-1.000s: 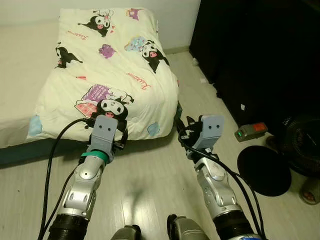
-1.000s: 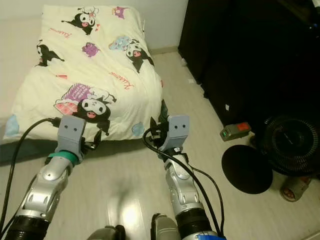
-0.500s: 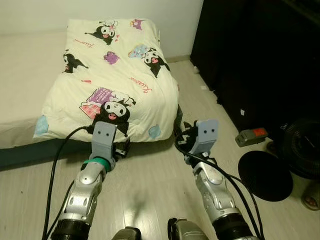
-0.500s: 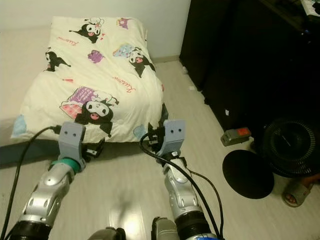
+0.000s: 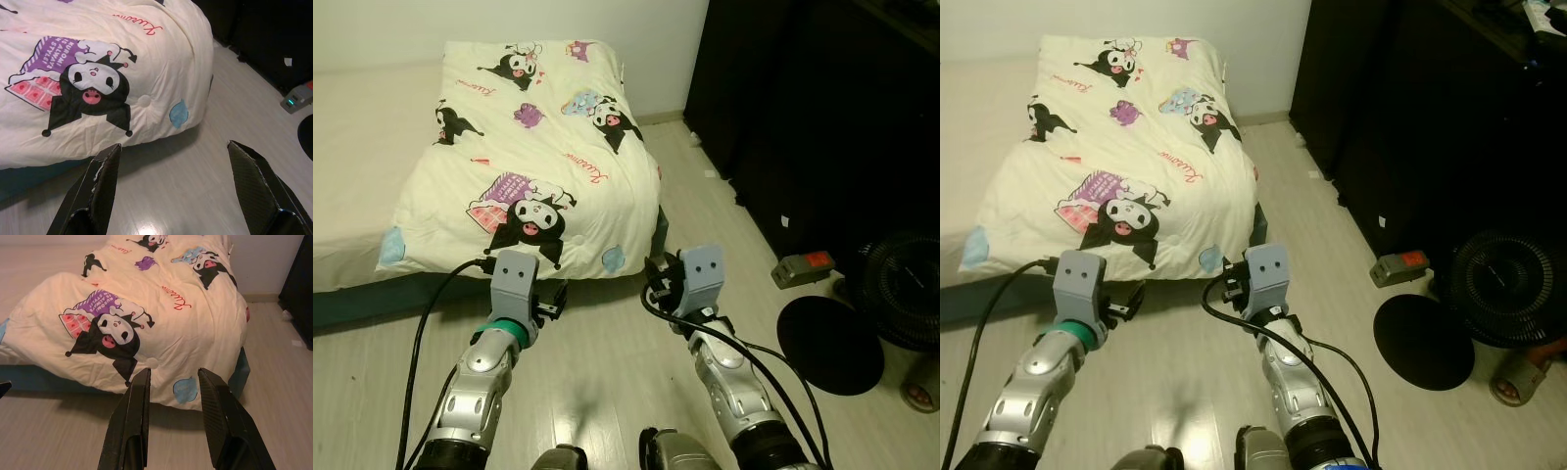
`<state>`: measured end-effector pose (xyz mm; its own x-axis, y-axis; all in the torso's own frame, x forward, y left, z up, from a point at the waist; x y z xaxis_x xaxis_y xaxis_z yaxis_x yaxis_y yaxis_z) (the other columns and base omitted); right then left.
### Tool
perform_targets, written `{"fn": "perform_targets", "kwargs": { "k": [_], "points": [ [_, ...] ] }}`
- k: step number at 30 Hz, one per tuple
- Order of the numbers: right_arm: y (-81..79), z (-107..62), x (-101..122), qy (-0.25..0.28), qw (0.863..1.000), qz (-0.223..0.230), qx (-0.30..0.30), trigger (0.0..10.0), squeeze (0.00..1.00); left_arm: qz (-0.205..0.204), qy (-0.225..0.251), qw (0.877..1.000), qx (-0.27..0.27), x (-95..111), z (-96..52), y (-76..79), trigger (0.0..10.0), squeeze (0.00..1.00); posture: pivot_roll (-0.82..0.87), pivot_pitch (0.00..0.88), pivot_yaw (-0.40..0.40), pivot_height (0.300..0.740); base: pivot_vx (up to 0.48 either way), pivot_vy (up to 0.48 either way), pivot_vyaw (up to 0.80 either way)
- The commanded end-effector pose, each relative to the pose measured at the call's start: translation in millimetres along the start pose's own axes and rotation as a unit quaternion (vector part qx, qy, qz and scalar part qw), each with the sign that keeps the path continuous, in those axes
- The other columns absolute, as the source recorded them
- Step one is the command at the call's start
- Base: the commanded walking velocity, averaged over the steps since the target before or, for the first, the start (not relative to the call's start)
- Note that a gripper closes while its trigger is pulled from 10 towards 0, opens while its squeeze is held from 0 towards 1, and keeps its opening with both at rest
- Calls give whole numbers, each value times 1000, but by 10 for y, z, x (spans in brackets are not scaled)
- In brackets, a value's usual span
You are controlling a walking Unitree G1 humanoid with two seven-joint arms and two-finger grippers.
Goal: Clean up the room
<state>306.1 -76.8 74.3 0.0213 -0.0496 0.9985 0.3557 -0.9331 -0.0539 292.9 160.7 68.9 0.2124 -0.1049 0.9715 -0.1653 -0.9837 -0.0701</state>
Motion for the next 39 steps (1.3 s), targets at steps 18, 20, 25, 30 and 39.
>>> {"fn": "perform_targets", "kwargs": {
  "k": [18, 20, 25, 30, 39],
  "points": [
    [25, -88, -152, -26, 1000, 5, -6, 10000, 0, 40, -30, 999, 10, -238, -83, -82, 10000, 0, -18, 39, -2, 740, 0, 0, 0],
    [38, -99, -173, -30, 1000, 2, -10, 10000, 0, 40, -29, 999, 9, -235, -73, -75, 10000, 0, -15, 39, -3, 740, 0, 0, 0],
    [64, -87, -161, -28, 999, 2, -15, 10000, 0, 38, -23, 999, 11, -201, -56, -56, 10000, 0, -5, 39, 6, 740, 0, 0, 0],
    [74, -68, -138, -23, 999, 6, -24, 10000, 0, 38, -16, 999, 9, -163, -49, -39, 10000, 0, -5, 37, 1, 740, 0, 0, 0],
    [26, -84, -151, -23, 1000, 6, -15, 10000, 0, 34, -14, 999, 15, -173, -48, -32, 10000, 0, 0, 40, -11, 740, 0, 0, 0]
  ]
}}
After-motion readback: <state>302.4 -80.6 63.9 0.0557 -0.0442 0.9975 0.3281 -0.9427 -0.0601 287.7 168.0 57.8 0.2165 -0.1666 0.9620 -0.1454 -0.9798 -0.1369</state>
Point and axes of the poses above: a point about 5 cm out from each wrist's last joint towards the gripper, its own z axis pointing out of the wrist towards the gripper, its own x axis along the axis of the wrist's last joint, y = z × x, the point moved 1 cm from there along z, pointing out of the wrist towards the gripper
